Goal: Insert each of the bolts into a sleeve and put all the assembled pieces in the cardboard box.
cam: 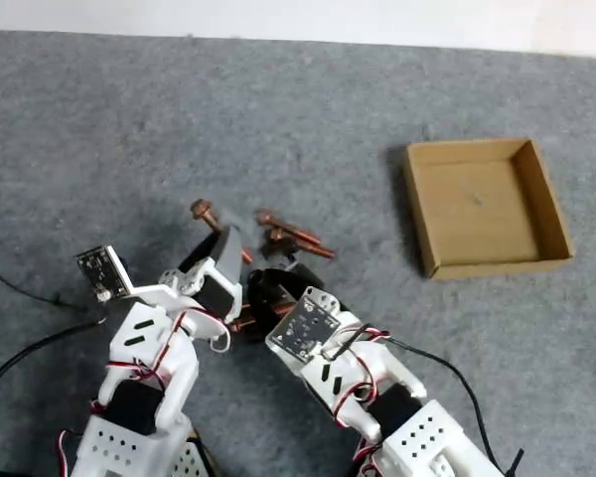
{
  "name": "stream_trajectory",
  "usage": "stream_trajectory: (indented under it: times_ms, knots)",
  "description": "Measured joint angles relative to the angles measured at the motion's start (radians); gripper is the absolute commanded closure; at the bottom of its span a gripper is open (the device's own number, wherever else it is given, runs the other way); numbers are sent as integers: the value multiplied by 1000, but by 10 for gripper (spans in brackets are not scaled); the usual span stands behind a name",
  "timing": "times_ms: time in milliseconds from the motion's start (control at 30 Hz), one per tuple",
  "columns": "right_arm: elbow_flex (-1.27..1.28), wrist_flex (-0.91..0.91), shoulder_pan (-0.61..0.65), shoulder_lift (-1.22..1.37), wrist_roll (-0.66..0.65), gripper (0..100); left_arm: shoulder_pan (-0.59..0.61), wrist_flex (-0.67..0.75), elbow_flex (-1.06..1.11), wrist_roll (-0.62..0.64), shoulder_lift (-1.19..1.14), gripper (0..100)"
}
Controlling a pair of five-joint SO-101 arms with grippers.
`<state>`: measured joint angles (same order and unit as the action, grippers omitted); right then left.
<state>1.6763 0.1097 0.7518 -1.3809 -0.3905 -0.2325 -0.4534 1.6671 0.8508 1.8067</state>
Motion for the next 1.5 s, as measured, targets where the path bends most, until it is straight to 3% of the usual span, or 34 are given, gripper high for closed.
stream_trajectory:
  times_ms: [200,433,867,1067,1500]
  knots:
    - [0,0,0,0,0,994,-3,-3,-3,0,0,996]
    - [0,0,2,0,0,994,-52,-210,-87,-5,0,996]
    - [0,-14,0,-3,0,994,-31,-215,-117,-5,0,996]
    - [0,-14,0,-3,0,994,-29,-215,-133,81,0,996]
    - [0,-14,-2,-3,0,994,-51,-215,-135,92,0,996]
